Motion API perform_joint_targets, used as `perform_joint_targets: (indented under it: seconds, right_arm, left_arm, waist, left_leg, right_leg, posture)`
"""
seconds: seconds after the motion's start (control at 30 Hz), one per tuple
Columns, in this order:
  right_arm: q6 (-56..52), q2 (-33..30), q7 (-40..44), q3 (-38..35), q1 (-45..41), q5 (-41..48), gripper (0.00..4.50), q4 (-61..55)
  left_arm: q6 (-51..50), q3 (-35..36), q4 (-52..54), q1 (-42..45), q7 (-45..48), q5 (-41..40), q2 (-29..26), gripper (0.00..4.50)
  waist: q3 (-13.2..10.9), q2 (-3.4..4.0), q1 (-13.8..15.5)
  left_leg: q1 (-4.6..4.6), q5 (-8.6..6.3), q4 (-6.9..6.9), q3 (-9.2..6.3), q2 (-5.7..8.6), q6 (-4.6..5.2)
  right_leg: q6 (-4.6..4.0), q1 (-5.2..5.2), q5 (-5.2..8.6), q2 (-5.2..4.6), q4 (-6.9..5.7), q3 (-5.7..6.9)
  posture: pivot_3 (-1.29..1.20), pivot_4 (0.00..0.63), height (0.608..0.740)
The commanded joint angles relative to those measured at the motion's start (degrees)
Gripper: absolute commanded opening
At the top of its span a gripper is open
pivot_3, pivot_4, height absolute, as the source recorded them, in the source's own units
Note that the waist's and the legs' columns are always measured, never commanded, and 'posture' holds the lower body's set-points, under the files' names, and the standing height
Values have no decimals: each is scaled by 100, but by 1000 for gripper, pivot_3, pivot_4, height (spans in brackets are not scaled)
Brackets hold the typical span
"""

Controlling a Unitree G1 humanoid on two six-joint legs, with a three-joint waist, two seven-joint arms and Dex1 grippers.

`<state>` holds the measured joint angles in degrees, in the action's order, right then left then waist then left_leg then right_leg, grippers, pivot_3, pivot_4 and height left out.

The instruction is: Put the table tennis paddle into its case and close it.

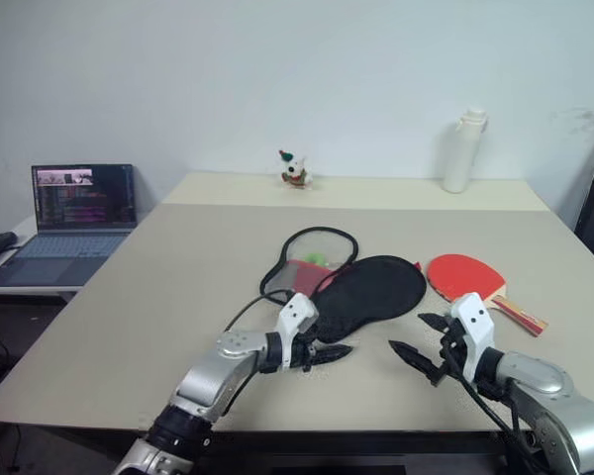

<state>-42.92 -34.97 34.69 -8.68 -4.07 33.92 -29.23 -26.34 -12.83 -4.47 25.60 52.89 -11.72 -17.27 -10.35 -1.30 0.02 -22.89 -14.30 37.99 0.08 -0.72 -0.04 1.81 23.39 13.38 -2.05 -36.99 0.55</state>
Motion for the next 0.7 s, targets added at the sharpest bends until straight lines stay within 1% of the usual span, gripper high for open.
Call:
perform_joint_targets:
  seconds: [0.03,0.1,0.17,0.33,0.43,0.53,0.7]
  right_arm:
    - [-464,160,-312,-155,-228,454,4500,-192]
    - [-715,280,-496,-173,-366,639,4500,-176]
    - [-807,429,-664,-114,-511,681,4500,-99]
    - [-953,836,-1135,354,-874,358,4500,287]
    - [-1118,1021,-1306,519,-1006,312,4500,491]
    - [-1477,1436,-1704,726,-1264,230,4500,905]
    - [-1596,1892,-1839,963,-1631,178,4500,1235]
  left_arm:
    - [-147,477,656,-168,651,-679,-522,3203]
    - [-146,730,685,-222,757,-832,-861,3203]
    - [31,1010,434,-204,696,-769,-1187,3203]
    - [368,1484,25,-188,645,-702,-1718,3203]
    - [454,1619,-71,-181,625,-712,-1848,3203]
    - [521,1713,-91,-225,578,-679,-1956,3203]
    - [495,1686,-8,-237,481,-710,-1931,3203]
  waist:
    - [-1,2,-22]
    - [-2,3,-33]
    - [-2,3,-23]
    - [-3,2,-23]
    - [-3,0,-8]
    - [-4,0,-15]
    - [-4,0,-20]
  left_leg:
    - [2,0,-1,1,-1,0]
    - [1,0,-2,-1,-5,0]
    - [3,0,-2,-5,-5,0]
    - [0,0,-3,-2,-2,0]
    - [-7,0,-6,2,1,0]
    - [-7,-1,-6,4,2,-1]
    - [-5,0,-5,0,-1,-1]
  right_leg:
    - [-3,0,1,0,-1,-1]
    - [-8,5,3,3,-6,0]
    - [-11,4,4,3,-9,3]
    - [-10,4,4,1,-1,3]
    - [-10,11,4,-5,1,1]
    - [-10,11,4,-8,0,0]
    - [-11,13,3,-7,-6,2]
  posture:
    - [0,150,740]
    - [0,150,740]
    - [0,150,740]
    - [0,150,740]
    - [0,150,740]
    - [0,150,740]
    - [0,150,740]
